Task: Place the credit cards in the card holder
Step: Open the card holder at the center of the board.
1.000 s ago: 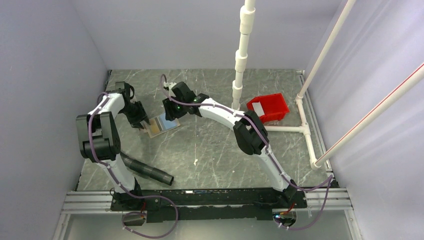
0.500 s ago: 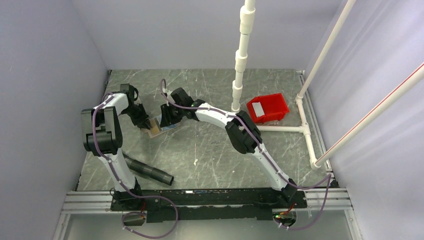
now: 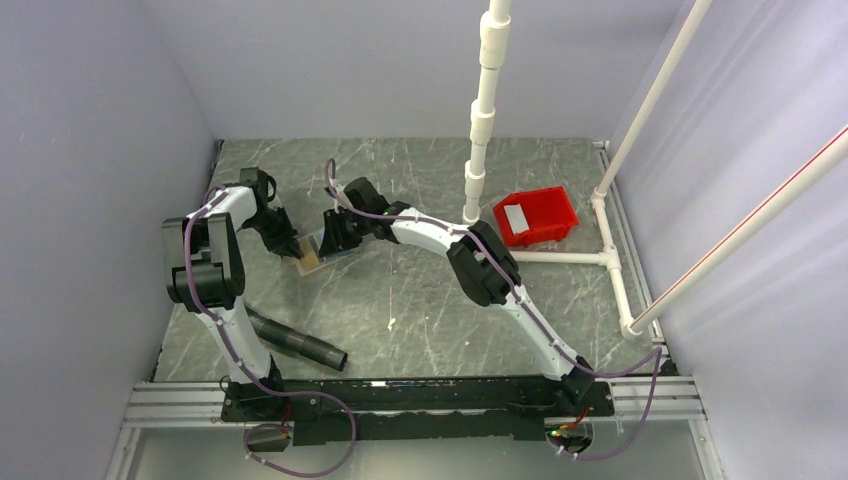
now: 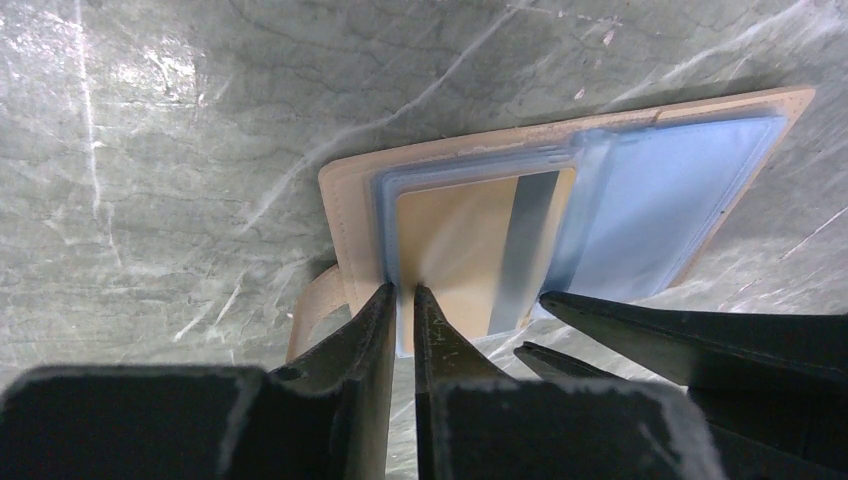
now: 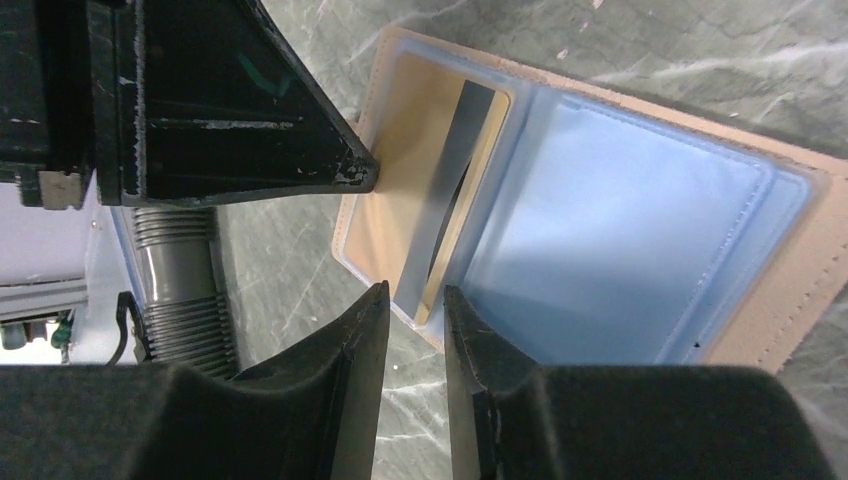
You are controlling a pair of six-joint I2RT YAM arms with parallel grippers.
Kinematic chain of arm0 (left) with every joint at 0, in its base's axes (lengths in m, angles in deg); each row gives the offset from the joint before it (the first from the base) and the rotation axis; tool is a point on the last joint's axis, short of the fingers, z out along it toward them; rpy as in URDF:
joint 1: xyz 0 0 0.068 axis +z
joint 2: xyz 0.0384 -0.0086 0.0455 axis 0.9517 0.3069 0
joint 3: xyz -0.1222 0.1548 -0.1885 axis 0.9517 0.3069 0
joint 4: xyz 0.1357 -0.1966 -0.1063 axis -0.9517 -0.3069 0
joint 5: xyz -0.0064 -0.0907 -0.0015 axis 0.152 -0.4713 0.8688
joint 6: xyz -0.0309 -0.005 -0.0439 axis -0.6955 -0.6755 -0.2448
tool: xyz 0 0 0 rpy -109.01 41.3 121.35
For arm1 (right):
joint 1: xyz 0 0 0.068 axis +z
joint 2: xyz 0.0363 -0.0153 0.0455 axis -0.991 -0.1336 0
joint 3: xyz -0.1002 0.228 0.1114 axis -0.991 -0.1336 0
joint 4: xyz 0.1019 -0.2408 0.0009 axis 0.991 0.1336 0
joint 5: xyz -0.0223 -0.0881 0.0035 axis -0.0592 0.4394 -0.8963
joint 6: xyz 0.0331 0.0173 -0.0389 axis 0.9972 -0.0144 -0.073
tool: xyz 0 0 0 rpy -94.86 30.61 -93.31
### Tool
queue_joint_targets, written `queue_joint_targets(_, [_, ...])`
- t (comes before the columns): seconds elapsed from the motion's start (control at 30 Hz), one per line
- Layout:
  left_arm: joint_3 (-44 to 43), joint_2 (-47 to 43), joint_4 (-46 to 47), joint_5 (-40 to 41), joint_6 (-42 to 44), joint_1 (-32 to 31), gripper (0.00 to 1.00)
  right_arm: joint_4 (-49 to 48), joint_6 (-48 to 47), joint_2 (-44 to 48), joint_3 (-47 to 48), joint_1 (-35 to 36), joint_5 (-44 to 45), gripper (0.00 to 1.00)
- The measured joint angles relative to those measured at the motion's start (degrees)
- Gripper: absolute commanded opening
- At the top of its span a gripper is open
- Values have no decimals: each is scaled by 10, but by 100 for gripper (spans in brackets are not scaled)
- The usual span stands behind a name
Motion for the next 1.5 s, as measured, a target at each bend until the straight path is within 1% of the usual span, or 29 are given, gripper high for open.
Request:
queue_joint_targets(0.17, [1,0,1,-3,-4,1,15,-9,14,-9,2,0,-14,28])
queue_joint_targets(0.3, [2,0,1,-4,-7,2,15,-9,21,-13,7,-2,-22,24])
queue_joint_targets(0.53, [2,0,2,-4,-8,2,15,-18,30,-13,7,-5,-35,20])
queue_joint_targets(0.63, [2,0,2,-4,-8,2,15,-20,31,-13,7,-5,-39,20])
queue_joint_targets(0.73, [2,0,1,-4,-7,3,15,-22,36,-13,7,-5,-48,23])
queue_joint_targets(0.87, [2,0,1,-4,-7,3,15,-26,45,-13,7,-6,-58,24])
queue_joint_targets(1.03, [3,-1,2,-5,-7,4,22,-30,50,-13,5,-6,-64,30])
queue_joint_targets(1.13, [5,-2,2,-3,-7,4,27,-29,42,-13,4,-4,-62,33])
queue_joint_targets(1.23, [7,-5,3,2,-6,4,32,-7,19,-10,4,-2,-48,37])
queue_joint_targets(1.3, [12,-11,4,9,-5,3,37,21,-3,-2,4,-1,-33,41])
queue_joint_targets(1.4, [20,-24,4,18,0,3,46,74,-50,41,-21,3,4,46])
queue_joint_targets(1.5, [27,-49,5,19,4,2,55,115,-105,133,-103,11,58,50])
